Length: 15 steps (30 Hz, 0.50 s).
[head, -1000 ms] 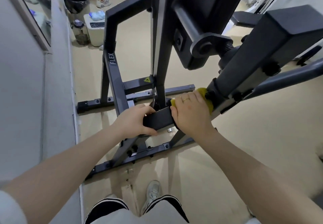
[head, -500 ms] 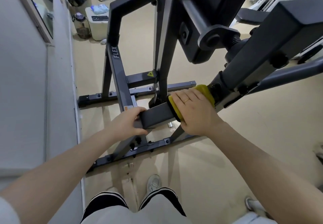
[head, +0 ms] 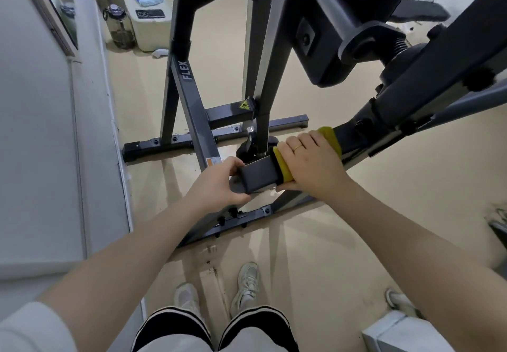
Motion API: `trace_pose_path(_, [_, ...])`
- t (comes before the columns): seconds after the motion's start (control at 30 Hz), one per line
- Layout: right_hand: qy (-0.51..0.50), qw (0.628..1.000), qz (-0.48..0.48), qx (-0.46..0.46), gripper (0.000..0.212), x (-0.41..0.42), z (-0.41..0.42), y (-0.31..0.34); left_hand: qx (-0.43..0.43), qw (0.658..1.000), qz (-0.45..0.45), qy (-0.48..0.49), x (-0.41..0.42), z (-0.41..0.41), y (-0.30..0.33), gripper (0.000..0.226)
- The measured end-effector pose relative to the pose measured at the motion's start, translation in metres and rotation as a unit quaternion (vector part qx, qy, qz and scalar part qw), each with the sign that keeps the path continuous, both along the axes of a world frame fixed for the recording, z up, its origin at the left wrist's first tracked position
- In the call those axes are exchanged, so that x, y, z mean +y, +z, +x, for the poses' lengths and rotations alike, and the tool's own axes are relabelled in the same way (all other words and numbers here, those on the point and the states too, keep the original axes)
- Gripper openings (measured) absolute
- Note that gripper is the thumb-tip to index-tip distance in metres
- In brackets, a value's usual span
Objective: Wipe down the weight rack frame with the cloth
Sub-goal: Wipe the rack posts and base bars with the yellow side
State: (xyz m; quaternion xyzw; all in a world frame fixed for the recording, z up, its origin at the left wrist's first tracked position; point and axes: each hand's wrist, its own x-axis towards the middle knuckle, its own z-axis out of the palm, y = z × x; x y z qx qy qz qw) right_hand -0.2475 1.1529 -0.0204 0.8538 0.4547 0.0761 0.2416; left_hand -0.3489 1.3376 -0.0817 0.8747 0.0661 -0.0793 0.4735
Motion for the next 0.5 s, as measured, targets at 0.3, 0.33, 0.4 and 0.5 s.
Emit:
trace_pose_path(0.3, [0.092, 0.992, -0.021, 0.088, 0.077, 0.028, -0.014, -0.011, 0.014, 1.000, 0.002, -0.007, 0.006, 0.002, -0.006, 0.070])
trace_pose_path(0.33, [0.085, 0.992, -0.015, 0.088, 0.080, 0.018, -0.005, -0.001, 0.014, 1.000, 0.004, -0.009, 0.006, 0.002, -0.005, 0.066])
trace_pose_path(0.4, [0.044, 0.997, 0.023, 0.053, 0.082, -0.009, 0.013, 0.016, 0.021, 1.000, 0.008, -0.010, 0.005, 0.002, -0.003, 0.061])
trace_pose_path(0.5, [-0.029, 0.997, 0.064, 0.012, 0.078, -0.031, 0.025, 0.021, 0.027, 1.000, 0.005, 0.000, 0.003, 0.002, -0.005, 0.059])
